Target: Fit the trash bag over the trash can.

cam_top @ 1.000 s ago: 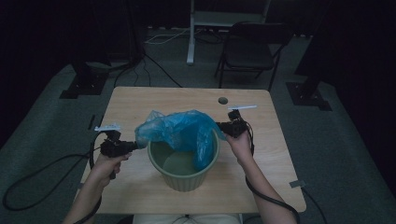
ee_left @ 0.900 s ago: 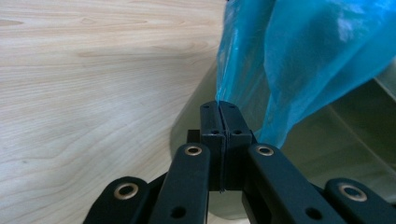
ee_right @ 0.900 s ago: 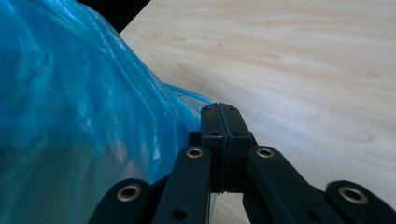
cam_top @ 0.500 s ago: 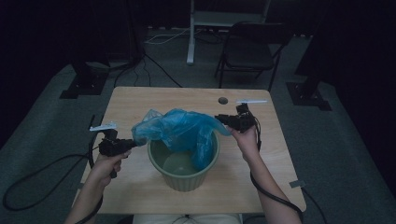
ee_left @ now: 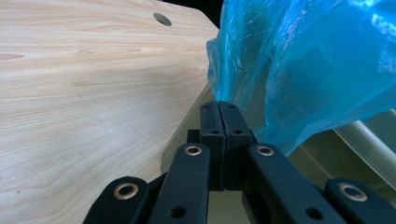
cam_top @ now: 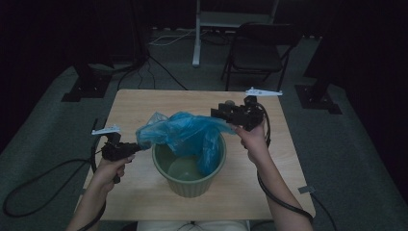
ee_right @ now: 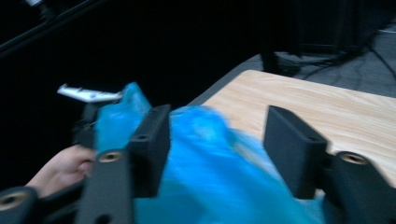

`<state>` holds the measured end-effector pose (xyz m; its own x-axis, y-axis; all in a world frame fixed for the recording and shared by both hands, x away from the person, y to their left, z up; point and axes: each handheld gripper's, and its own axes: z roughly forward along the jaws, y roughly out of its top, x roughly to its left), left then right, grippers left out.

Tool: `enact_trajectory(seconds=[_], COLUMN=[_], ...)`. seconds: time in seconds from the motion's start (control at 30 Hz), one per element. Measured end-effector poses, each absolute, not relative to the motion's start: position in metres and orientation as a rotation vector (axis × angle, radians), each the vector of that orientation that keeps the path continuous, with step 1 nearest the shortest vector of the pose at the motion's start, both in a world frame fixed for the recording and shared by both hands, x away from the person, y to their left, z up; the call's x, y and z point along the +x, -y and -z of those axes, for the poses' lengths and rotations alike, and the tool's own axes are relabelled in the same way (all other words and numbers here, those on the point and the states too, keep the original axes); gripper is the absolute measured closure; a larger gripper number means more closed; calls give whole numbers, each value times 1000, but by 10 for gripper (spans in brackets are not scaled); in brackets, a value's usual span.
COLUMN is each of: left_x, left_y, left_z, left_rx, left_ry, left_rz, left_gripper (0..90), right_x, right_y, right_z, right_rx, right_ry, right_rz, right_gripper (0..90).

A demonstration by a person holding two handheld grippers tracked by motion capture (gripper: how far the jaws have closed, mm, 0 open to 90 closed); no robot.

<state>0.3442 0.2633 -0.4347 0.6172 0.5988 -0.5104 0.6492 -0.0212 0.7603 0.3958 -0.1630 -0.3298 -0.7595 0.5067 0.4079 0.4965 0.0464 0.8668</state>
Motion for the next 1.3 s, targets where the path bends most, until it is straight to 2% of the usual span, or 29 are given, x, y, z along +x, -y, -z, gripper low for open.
enact_trajectory(seconds=[0.1,0.17,0.27,0.33,0.4,0.53,0.83,1.0,1.17,1.3], left_x=[344,344,344,344,344,343,333,331,333,335], left_y=[-263,-264,-264,-265,-265,-266,-274,-273,-272,-270], left_z=[434,434,434,434,434,435,439,440,445,449], left_rx=[1691,1692,1693,1688,1689,1685,1705,1723,1737,1741], left_ry=[-1039,-1040,-1037,-1035,-1031,-1032,-1046,-1043,-1059,-1065], left_rz=[53,54,55,61,62,68,71,70,69,78], left_gripper=[900,900,900,900,900,900,900,900,900,900], right_x=[390,388,392,394,393,385,294,262,246,251], right_y=[152,139,131,130,131,138,172,185,183,178], right_z=[328,328,332,334,336,338,358,373,402,435], right_rx=[1027,985,987,995,983,960,844,856,891,1014], right_ry=[-2313,-2354,-2389,-2401,-2423,-2415,-2415,-2425,-2533,-2582], right_rz=[-1845,-1703,-1616,-1595,-1605,-1700,-1897,-1982,-1953,-1863], right_gripper=[367,359,441,738,900,900,900,900,900,900])
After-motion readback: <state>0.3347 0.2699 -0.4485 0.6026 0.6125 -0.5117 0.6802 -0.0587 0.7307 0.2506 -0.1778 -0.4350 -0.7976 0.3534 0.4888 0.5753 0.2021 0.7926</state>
